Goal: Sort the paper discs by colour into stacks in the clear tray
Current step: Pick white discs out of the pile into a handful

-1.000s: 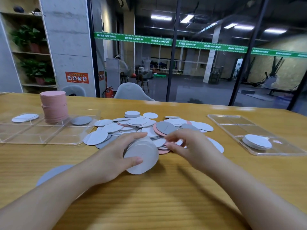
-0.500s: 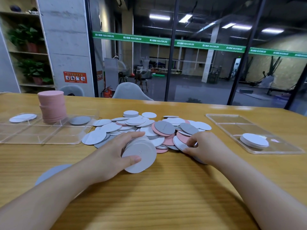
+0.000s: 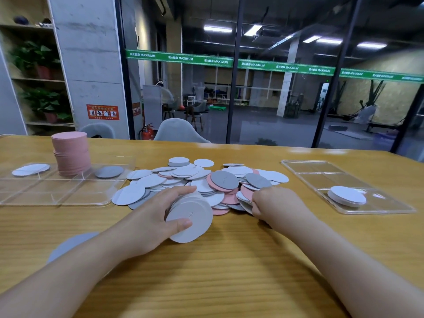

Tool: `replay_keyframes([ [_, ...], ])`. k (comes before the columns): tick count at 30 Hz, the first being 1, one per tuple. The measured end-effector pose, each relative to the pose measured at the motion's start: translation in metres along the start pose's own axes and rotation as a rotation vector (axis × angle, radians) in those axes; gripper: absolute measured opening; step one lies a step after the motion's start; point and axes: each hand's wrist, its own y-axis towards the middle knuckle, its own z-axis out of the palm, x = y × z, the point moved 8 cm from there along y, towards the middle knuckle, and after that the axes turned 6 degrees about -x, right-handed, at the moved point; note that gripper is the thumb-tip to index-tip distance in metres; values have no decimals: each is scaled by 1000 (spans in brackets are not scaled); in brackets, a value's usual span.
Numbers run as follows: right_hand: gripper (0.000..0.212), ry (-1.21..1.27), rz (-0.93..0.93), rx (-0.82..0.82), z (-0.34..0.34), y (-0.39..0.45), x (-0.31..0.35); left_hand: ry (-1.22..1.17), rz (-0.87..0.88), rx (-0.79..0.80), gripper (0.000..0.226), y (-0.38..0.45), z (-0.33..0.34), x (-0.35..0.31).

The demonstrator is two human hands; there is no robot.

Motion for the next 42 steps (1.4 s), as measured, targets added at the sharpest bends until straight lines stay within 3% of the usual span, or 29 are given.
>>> replay_keyframes([
  [6,15,21,-65,-175,-16,-5,1,-68,-34,-7,53,3,0,7],
  [9,23,228,-56,-236,-27,-8,-6,-91,-53,-12,53,4,-1,12],
  [16,19,797,-130,-384,-53,-25,-7,-116,-82,-32,53,5,-2,17],
  [20,23,964,-138,-337,-46,-27,2,-112,-77,-38,51,6,-3,16],
  [24,21,941,-167,-244,-36,-27,26,-97,-62,-26,50,5,-3,13],
  [34,18,944,-223,-208,-28,-26,55,-47,-23,0,55,3,0,4],
  [36,5,859,-235,-186,-25,-23,48,-39,-24,5,54,2,0,3],
  [40,33,575,-103,-126,-10,-14,14,-35,-41,18,52,2,0,4],
  [42,29,492,9,-70,-2,-13,1,-28,-40,18,52,1,0,3],
])
